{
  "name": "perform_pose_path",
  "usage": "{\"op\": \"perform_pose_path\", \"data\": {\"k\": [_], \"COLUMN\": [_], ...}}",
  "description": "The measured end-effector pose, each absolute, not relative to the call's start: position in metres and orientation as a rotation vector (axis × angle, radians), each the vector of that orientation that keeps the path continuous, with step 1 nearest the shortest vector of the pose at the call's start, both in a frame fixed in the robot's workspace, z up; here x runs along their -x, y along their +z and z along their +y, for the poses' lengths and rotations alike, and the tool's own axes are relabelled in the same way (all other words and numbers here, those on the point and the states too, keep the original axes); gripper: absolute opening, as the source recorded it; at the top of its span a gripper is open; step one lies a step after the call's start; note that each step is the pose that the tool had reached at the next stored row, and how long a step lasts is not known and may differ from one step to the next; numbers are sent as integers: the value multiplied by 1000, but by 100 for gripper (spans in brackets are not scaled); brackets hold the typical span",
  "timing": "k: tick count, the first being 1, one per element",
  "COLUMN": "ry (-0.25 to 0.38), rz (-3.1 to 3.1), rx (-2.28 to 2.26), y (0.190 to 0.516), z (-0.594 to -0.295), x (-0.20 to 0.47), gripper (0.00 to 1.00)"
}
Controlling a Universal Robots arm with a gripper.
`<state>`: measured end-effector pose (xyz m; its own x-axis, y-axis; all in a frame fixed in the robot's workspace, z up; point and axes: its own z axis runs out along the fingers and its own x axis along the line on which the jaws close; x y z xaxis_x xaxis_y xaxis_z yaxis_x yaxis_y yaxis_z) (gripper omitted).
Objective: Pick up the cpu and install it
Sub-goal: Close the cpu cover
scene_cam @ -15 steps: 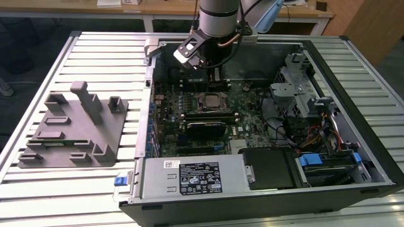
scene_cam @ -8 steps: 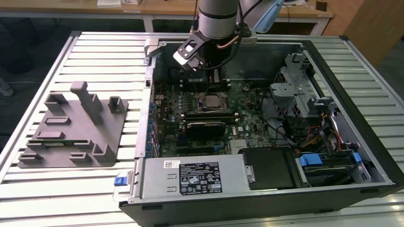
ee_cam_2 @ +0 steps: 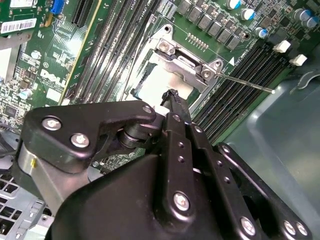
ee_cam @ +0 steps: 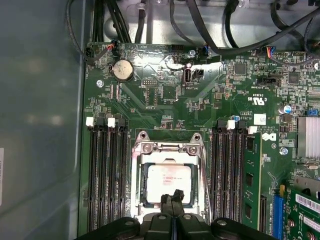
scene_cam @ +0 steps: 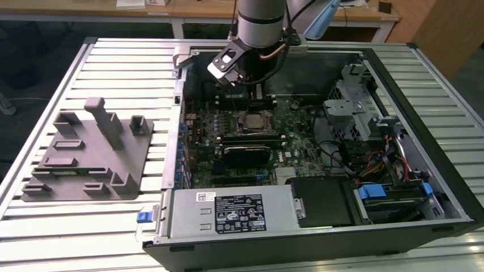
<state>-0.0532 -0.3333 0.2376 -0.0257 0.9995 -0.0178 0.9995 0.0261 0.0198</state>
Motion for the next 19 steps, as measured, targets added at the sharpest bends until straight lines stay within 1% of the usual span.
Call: {"op": "perform_pose_path", "data": {"k": [19], "ry": [6], "rz": [2530], "rx": [-1815], "y": [237], "z": [-333], "x": [53], "gripper": [11]}}
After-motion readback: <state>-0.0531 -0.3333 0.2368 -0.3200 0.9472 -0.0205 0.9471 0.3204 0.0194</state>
